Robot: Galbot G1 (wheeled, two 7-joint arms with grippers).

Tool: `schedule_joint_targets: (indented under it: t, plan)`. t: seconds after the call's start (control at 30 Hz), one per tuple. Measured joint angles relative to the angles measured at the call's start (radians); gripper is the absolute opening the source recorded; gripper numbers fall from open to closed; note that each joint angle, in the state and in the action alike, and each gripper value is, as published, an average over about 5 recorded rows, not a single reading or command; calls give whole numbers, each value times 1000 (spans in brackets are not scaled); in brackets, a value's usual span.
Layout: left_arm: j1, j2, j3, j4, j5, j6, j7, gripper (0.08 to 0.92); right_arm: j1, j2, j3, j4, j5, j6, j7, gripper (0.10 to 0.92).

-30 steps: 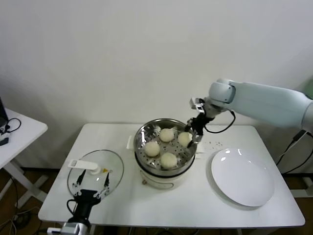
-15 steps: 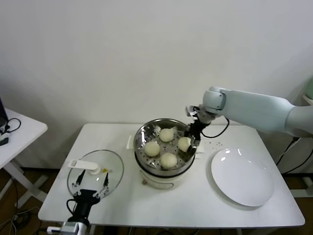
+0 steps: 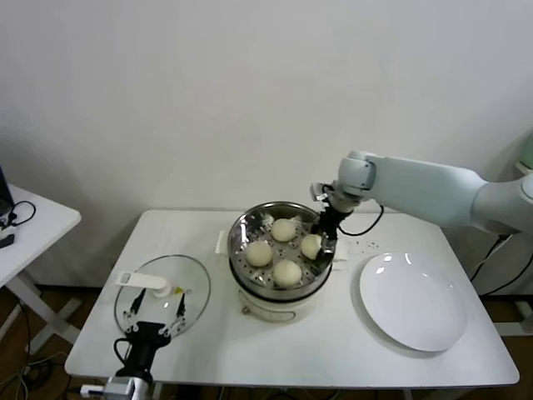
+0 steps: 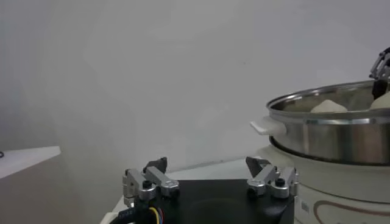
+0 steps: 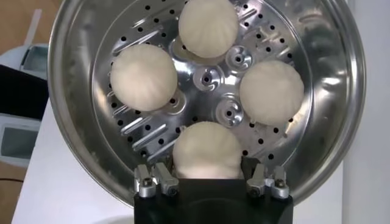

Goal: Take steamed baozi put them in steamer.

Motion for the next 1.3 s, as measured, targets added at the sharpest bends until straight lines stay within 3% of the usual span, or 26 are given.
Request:
schedule_joint_targets:
  t: [0.3,0.9,1.3]
  plan:
    - [4,1,-1,-1,-4,-2,0,823,-2,-3,-2,3,-2,9,4,817]
    - [1,2,2,-2,-8,1,0,823,85,-70,28,72,73,29,-51,823]
    - [-17,2,-4,-14,-4,20,-1,823,159,-271,79,210,92,64,-49,823]
